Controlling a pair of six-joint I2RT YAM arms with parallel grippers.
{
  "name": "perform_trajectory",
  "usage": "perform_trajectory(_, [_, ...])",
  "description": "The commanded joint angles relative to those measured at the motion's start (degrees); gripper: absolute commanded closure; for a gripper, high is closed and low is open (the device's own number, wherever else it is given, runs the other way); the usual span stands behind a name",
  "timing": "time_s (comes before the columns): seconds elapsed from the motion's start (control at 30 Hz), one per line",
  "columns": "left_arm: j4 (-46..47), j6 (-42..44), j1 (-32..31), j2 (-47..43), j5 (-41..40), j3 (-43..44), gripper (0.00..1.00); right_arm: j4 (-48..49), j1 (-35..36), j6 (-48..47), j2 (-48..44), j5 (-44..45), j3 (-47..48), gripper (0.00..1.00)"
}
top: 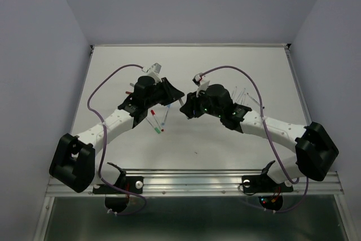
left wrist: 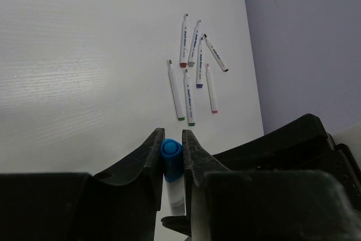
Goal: Open the pen caps
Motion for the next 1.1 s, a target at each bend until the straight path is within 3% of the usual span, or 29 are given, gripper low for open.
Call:
perform_trajectory(0.0, [3.24, 0.89, -1.31, -1.41, -0.23, 2.87, 1.0, 0.79, 0.3, -1.78, 1.05, 2.92, 2.83, 0.51])
perform_trajectory(0.13, [3.41, 0.8, -1.84, -1.33, -0.32, 2.69, 1.0, 0.62, 0.3, -2.83, 2.72, 2.22, 4.77, 0.68])
perform_trajectory(0.2, [3.41, 0.8, -1.84, -1.41, -0.67, 2.69, 1.0, 0.62, 0.3, -3.27, 3.25, 1.17, 4.95, 0.88])
perform_trajectory(0.27, [3.24, 0.89, -1.84, -1.33, -1.89, 3.22, 1.0, 0.45, 0.3, -3.53, 3.08, -0.76, 3.99, 0.99])
perform_trajectory(0.43, [-4.22, 4.49, 2.1, 1.92, -10.68, 12.34, 1.0, -1.48, 0.3, -2.04, -0.6, -5.95, -2.34, 0.99])
perform_trajectory(0.6, [-3.62, 5.81, 14.83, 6.23, -10.07, 21.14, 1.0, -1.93, 3.37, 5.84, -9.92, -8.93, -17.33, 0.99])
perform_trajectory(0.7, [-8.62, 7.92, 17.05, 8.25, -13.85, 27.03, 1.0, -1.75, 3.38, 8.85, -16.51, -7.73, -22.29, 0.99])
perform_trajectory(0.9, [-12.05, 8.97, 19.25, 7.37, -14.99, 24.41, 1.0, -6.14, 2.24, 10.09, -21.45, 4.57, -21.17, 0.99])
perform_trajectory(1.07, [-19.61, 8.63, 19.25, 7.29, -24.03, 17.22, 1.0, -12.11, -9.24, 9.3, -13.47, 12.4, -14.67, 0.99])
